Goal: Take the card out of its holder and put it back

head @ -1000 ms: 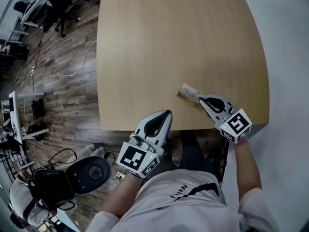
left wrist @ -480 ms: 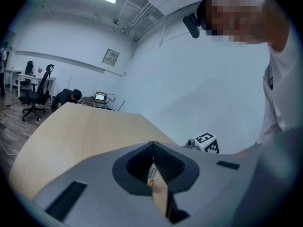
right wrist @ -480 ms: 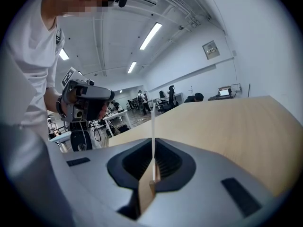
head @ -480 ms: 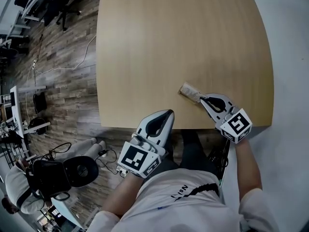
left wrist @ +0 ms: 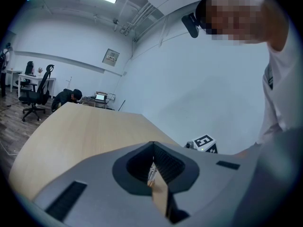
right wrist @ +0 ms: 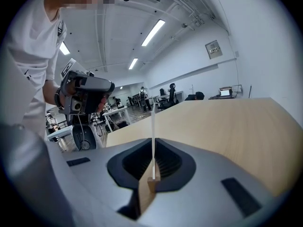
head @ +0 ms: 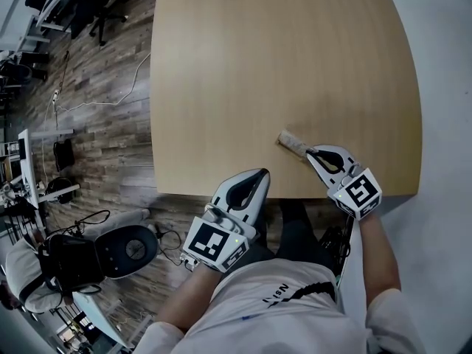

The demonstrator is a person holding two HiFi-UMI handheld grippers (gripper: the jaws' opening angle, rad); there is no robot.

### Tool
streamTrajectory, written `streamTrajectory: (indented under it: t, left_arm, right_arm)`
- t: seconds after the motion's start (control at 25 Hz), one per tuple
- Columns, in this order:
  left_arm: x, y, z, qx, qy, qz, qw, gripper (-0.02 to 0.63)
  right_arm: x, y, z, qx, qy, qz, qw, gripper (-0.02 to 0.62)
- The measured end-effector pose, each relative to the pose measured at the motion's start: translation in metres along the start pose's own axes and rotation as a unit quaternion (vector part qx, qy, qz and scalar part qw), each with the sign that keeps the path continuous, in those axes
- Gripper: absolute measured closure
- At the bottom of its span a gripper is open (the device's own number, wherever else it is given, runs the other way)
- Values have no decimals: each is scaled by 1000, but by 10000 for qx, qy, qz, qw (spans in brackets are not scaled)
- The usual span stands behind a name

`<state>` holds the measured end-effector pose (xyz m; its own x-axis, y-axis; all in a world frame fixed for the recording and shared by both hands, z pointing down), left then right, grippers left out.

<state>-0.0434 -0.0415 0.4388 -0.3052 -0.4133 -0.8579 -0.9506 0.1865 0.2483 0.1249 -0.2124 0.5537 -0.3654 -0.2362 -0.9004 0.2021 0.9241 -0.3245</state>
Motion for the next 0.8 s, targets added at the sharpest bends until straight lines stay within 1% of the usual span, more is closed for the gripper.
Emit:
streamTrajectory:
  t: [0.16,0.32,0.48,0.64,0.8]
  left_arm:
    - [-1,24,-20,32,16,28,10000,594]
    - [3,41,-19,16,38,51,10000,594]
    - [4,44,-19,18,55,75,10000,594]
    - [3,40,-15,-8,23,80,10000,594]
    - [4,40,-19,-59,-2,83,9999,594]
  right_arm:
    - [-10,-24,-25,35,108,-98,9999,569]
    - [-11,-26,-44,50,204,-186,9996,569]
    - [-16,-27,-50,18,290,-263,9992,569]
    - [-19,-21,-48,59,503,-255,9984,566]
    - [-13,-27,-43,-76,596,-240,9979,558]
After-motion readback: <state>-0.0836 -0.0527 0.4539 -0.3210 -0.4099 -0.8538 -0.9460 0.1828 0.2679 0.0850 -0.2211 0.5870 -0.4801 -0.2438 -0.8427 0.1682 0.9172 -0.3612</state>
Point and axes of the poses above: the fingertips, and each gripper's own axes: z backward along the fingers, y to its left, x out of its top, the point moved 10 cm from there along z, backward along the fingers, and after that the axes turned 13 degrees about x, right-handed, at the moved point
